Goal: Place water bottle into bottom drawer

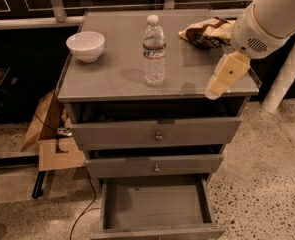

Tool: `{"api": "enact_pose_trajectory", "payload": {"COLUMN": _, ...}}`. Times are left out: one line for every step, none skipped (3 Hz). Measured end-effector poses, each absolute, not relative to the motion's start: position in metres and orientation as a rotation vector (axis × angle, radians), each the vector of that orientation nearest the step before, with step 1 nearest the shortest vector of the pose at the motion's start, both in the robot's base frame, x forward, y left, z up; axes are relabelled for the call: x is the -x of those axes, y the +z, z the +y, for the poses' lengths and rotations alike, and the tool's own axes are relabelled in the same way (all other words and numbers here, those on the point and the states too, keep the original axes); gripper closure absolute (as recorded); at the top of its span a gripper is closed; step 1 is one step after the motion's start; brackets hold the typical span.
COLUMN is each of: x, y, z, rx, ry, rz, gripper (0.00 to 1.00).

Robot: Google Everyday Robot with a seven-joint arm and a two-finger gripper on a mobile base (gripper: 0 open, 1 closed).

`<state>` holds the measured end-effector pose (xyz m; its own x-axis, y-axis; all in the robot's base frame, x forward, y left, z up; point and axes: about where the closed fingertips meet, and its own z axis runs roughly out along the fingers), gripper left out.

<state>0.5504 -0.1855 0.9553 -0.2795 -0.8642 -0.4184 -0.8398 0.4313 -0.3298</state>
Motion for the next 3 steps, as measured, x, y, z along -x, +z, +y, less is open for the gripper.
{"api": "enact_pose_trajectory", "payload": {"x": -0.595, "y": 0.949, "z": -0.17, "rx": 1.335, "ry": 0.024, "rz": 2.133, "gripper": 0.0}}
{"api": "enact_pose_trajectory", "payload": {"x": -0.633, "y": 0.941, "z": -0.16, "rx": 1.233, "ry": 0.088, "rz": 2.108, "gripper": 0.0}}
{"api": "enact_pose_trajectory", "payload": {"x": -0.633, "y": 0.939, "z": -0.159, "rx": 1.238, "ry": 0.085, "rz": 2.108, "gripper": 0.0}}
